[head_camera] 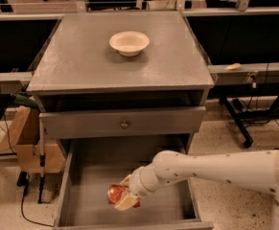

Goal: Pick coke can from middle drawer and place on counter

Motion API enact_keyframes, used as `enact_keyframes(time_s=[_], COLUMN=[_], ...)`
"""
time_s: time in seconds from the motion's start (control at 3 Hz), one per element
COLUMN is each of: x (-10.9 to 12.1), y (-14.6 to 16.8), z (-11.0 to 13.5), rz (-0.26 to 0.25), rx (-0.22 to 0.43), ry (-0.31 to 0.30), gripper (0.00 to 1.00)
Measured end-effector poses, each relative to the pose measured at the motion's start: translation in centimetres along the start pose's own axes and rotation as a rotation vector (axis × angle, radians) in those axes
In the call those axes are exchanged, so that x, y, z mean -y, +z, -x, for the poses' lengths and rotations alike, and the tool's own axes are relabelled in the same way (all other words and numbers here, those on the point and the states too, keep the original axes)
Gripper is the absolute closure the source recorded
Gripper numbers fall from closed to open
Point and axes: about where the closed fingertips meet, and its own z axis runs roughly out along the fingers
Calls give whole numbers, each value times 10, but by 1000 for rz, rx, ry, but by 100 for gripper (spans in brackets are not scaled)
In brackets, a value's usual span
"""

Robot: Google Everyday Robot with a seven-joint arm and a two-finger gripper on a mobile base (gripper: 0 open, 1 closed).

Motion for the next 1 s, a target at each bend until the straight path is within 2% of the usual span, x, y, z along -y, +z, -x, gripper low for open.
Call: enact_keyframes(time_s=[0.33,0.67,1.0], x=[4,32,32], y=[-96,-200,-246], z=[40,95,133], rz=[-42,-147,-188], rx=[-8,-57,-74], ry=[48,26,-30], gripper=[100,100,100])
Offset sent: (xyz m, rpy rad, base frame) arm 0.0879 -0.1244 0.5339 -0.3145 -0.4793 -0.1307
